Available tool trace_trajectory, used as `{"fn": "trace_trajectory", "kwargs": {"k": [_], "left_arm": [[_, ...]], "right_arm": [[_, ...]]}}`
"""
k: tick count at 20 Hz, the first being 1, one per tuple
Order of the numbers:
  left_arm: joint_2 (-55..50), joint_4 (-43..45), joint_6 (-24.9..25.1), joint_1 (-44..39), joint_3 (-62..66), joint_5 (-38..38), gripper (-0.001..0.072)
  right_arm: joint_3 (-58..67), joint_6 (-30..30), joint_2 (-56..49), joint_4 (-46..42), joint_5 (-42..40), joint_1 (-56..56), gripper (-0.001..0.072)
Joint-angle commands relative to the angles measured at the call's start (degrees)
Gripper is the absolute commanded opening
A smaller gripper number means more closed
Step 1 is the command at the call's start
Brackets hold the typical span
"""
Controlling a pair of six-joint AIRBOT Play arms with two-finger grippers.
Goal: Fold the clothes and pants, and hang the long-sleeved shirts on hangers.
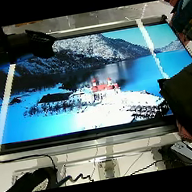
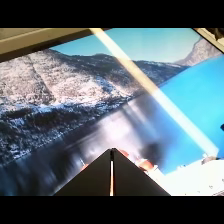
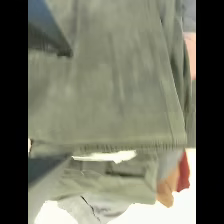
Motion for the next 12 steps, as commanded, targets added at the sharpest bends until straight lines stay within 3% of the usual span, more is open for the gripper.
{"fn": "trace_trajectory", "kwargs": {"k": [1, 2, 3, 6, 12], "left_arm": [[0.0, 0.0, 0.0, 0.0, 0.0, 0.0, 0.0021], [0.0, 0.0, 0.0, 0.0, 0.0, 0.0, 0.0021], [0.0, 0.0, 0.0, 0.0, 0.0, 0.0, 0.0021], [0.0, 0.0, 0.0, 0.0, 0.0, 0.0, 0.0021], [0.0, 0.0, 0.0, 0.0, 0.0, 0.0, 0.0021]], "right_arm": [[0.0, 0.3, 0.1, 3.4, -4.5, -0.7, 0.0331], [0.0, 0.3, 0.1, 5.5, -6.2, -0.7, 0.0145], [0.0, -0.2, 0.1, 8.1, -8.0, -0.5, 0.0034], [0.0, -7.3, -0.4, 15.1, -11.2, 4.6, 0.0031], [0.0, -8.3, -0.8, 9.7, -19.0, 33.9, 0.0030]]}}
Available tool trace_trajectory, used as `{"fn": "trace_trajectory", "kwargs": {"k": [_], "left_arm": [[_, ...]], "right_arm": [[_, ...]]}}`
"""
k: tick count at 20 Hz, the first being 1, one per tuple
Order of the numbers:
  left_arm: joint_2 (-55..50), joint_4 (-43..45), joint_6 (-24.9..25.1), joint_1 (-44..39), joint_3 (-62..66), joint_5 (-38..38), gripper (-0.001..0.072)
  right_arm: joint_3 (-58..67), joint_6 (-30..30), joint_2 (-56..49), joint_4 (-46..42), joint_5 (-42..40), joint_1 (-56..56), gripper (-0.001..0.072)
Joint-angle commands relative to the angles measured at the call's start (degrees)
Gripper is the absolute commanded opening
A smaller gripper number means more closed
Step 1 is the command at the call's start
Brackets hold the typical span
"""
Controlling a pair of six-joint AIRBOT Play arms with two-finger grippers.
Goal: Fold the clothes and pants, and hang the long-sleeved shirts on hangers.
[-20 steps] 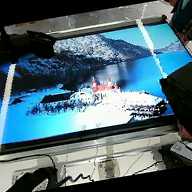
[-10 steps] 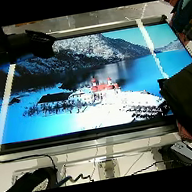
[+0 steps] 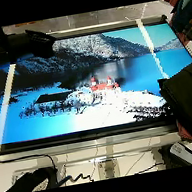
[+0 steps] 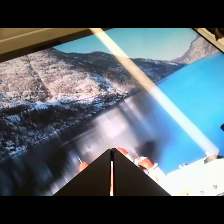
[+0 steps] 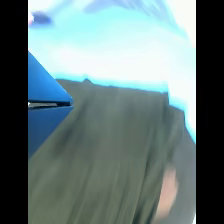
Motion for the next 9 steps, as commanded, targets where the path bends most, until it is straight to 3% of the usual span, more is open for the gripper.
{"fn": "trace_trajectory", "kwargs": {"k": [1, 6, 9], "left_arm": [[0.0, 0.0, 0.0, 0.0, 0.0, 0.0, 0.0021], [0.0, 0.0, 0.0, 0.0, 0.0, 0.0, 0.0021], [0.0, 0.0, 0.0, 0.0, 0.0, 0.0, 0.0021]], "right_arm": [[0.0, -1.2, -0.1, -4.7, -7.9, 19.4, 0.0030], [0.0, -1.7, -0.3, -19.5, -12.4, 46.0, 0.0030], [-0.1, -4.9, -1.5, -22.1, -11.4, 52.9, 0.0031]]}}
